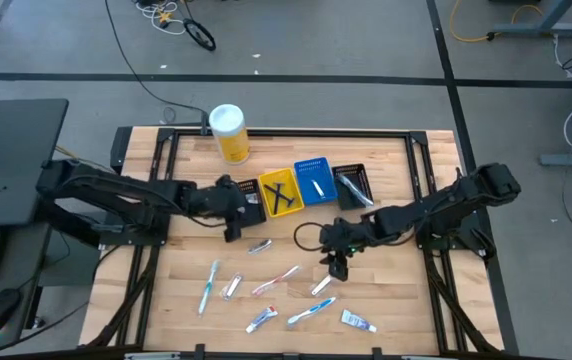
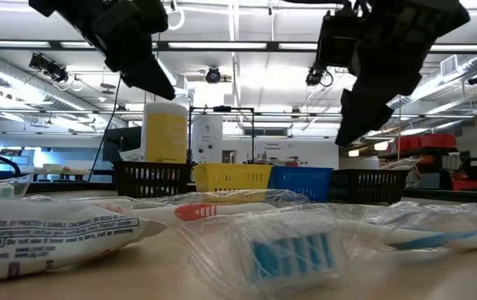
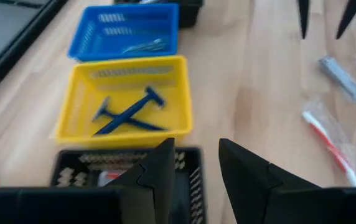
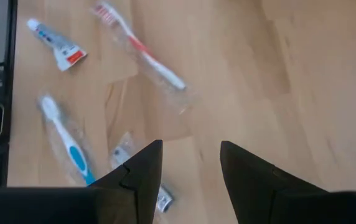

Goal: Pick & Place Travel size toiletries
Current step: Put the silver nail cutter into the blue basket

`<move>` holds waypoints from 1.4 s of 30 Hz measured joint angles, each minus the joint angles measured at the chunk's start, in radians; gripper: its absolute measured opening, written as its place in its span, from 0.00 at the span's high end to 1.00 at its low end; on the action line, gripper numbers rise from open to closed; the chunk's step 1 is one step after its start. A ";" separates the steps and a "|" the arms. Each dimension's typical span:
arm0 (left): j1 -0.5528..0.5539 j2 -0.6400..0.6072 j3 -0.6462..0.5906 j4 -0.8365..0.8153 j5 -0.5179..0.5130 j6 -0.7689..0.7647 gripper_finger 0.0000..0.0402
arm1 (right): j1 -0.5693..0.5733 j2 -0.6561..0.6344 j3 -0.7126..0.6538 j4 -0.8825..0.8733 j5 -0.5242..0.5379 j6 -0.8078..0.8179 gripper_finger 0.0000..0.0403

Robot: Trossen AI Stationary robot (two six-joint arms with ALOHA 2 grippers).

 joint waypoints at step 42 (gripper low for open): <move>-0.216 0.351 0.000 0.356 0.230 -0.186 0.67 | 0.228 0.056 -0.001 0.064 0.035 -0.175 0.57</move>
